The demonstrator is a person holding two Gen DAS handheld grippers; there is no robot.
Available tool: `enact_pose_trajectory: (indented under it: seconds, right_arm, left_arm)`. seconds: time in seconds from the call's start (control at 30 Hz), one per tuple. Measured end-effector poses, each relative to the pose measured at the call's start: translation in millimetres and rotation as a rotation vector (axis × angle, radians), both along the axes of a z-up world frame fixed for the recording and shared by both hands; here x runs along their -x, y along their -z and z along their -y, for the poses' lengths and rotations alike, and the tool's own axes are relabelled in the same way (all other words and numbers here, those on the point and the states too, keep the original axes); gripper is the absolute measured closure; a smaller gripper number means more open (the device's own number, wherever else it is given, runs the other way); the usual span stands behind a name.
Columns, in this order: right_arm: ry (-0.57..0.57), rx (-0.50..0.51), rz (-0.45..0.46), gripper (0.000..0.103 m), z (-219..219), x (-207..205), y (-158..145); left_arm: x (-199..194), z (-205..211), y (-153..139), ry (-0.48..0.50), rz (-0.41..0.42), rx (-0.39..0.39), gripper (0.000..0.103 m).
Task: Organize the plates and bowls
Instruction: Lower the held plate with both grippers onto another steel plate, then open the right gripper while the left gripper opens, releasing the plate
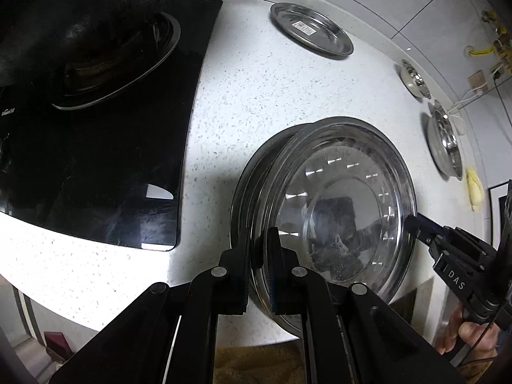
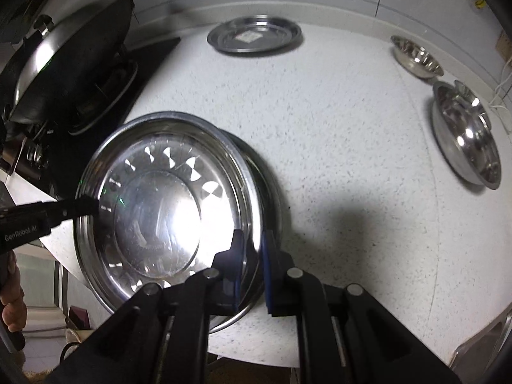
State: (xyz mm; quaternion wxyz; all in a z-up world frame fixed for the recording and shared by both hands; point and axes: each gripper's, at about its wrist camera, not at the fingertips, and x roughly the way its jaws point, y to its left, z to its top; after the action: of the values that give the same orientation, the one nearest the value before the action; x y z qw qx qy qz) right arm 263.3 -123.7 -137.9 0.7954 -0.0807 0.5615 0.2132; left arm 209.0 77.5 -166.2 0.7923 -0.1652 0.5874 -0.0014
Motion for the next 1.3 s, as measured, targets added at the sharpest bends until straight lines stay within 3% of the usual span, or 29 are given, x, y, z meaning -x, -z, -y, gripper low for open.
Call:
enact_pose_trajectory:
  seconds: [0.17, 0.63, 0.9, 0.97, 1.13, 1.23, 1.3]
  right_arm:
    - [-0.033, 0.005, -0.018, 0.093, 2, -5, 14]
    - [-0.147, 0.032, 0.043, 0.09, -11, -2, 10]
    - [-0.145, 0.011, 0.066, 0.09, -2, 0, -4]
    - [-0.147, 0.008, 0.073, 0.09, -1, -3, -7]
    - [-0.136, -0.026, 0.077, 0.09, 3, -26, -16]
    - [-0.118, -0.068, 0.1, 0.068, 8, -54, -28]
    - [-0.106, -0.088, 0.108, 0.063, 7, -80, -35]
  left_arm:
    - [-3, 5, 14, -0.028, -0.016, -0.027, 0.097]
    - [3, 12, 22, -0.094, 0.002, -0.058, 0.096]
    - [13, 12, 2, -0.095, 0.091, -0.119, 0.094]
    - [14, 13, -4, -0.098, 0.108, -0.127, 0.088]
    - [-5, 22, -23, -0.086, 0.156, -0.136, 0.048]
    - [-42, 31, -32, -0.043, 0.168, -0.145, 0.043]
    - [-70, 35, -35, -0.019, 0.168, -0.148, 0.032]
